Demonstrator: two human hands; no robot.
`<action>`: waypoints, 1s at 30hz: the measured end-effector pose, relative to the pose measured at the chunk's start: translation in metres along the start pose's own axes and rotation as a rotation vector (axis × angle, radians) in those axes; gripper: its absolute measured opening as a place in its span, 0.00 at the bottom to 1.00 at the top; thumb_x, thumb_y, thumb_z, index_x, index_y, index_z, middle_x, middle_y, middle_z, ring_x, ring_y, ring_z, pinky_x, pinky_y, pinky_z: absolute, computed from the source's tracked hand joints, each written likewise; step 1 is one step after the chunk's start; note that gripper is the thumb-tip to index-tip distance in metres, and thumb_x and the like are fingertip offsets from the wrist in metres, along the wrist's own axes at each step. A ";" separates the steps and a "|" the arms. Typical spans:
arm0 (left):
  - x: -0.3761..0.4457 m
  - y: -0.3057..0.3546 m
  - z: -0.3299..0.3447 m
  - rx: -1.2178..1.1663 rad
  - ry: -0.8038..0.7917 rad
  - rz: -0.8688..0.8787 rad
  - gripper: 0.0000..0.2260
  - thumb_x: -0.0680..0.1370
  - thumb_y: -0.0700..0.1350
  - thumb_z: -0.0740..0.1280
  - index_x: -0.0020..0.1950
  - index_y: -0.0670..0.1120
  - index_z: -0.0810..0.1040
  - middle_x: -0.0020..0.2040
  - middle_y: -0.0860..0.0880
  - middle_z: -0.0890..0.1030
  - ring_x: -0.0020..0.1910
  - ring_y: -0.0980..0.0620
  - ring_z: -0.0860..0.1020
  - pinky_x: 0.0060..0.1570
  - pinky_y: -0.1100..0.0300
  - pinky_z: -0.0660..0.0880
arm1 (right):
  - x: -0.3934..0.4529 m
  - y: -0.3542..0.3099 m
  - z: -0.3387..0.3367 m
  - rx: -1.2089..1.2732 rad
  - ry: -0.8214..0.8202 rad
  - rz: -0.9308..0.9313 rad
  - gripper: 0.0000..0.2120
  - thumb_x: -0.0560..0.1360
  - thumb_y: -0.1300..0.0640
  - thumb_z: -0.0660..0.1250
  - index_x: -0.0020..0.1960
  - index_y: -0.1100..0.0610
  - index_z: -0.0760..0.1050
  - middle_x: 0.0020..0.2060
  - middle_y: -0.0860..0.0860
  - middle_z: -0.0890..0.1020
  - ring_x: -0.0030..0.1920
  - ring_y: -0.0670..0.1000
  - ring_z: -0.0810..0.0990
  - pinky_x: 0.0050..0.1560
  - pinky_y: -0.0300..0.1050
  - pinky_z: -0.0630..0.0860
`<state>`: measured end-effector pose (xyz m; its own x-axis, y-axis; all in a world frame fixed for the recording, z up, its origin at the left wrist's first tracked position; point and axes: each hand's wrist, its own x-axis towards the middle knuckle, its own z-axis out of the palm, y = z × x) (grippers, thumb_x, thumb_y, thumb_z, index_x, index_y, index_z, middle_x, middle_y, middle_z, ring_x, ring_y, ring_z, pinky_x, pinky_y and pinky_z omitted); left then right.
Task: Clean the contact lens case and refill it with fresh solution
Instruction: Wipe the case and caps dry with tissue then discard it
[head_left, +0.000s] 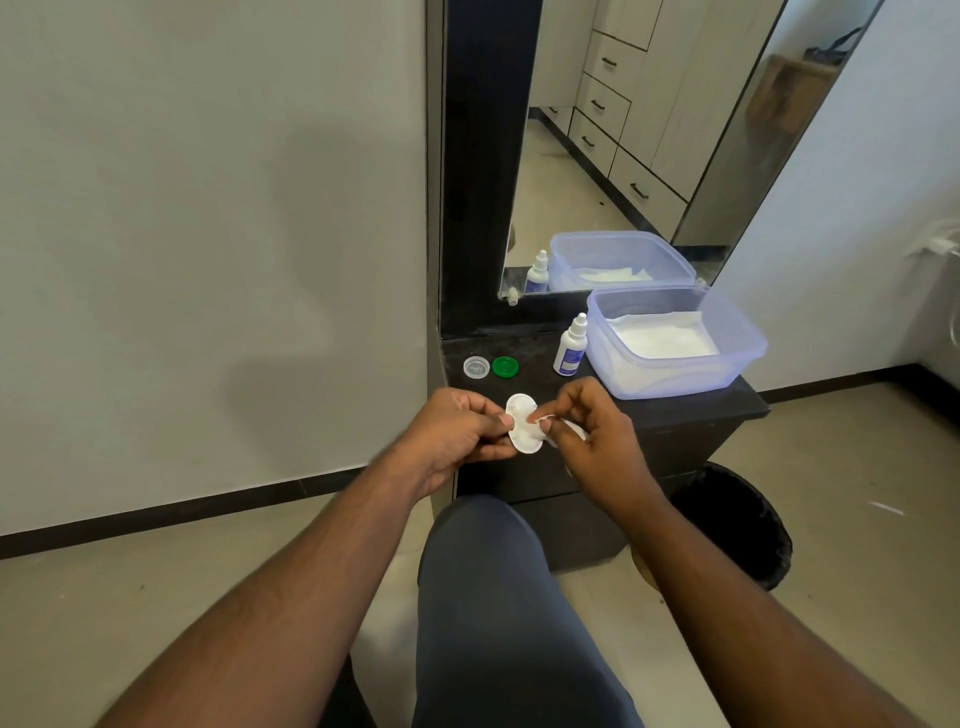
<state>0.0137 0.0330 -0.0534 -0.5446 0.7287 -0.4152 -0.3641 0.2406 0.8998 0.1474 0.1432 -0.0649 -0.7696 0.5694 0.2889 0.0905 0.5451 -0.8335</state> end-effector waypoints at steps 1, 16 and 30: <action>0.000 0.000 0.000 0.005 0.002 -0.002 0.04 0.75 0.32 0.68 0.48 0.32 0.79 0.40 0.38 0.83 0.35 0.49 0.83 0.35 0.61 0.82 | 0.000 0.002 0.000 -0.011 0.012 -0.008 0.10 0.75 0.66 0.67 0.45 0.52 0.70 0.44 0.45 0.82 0.50 0.41 0.81 0.48 0.31 0.76; -0.001 0.003 -0.002 0.092 -0.038 -0.009 0.05 0.76 0.32 0.66 0.43 0.36 0.81 0.40 0.37 0.83 0.35 0.48 0.83 0.35 0.62 0.81 | 0.006 -0.003 -0.010 -0.526 -0.247 -0.474 0.08 0.70 0.63 0.68 0.47 0.54 0.74 0.40 0.52 0.82 0.39 0.53 0.80 0.37 0.52 0.79; 0.000 0.003 -0.002 0.098 -0.040 0.010 0.04 0.76 0.31 0.65 0.46 0.32 0.80 0.39 0.37 0.83 0.37 0.45 0.81 0.42 0.57 0.80 | 0.016 -0.007 -0.018 -0.804 -0.315 -0.649 0.21 0.59 0.65 0.79 0.47 0.54 0.75 0.38 0.50 0.83 0.34 0.51 0.78 0.32 0.37 0.67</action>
<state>0.0116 0.0324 -0.0510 -0.5164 0.7562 -0.4018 -0.2820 0.2929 0.9136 0.1460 0.1596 -0.0463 -0.9376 -0.0949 0.3346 -0.0932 0.9954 0.0214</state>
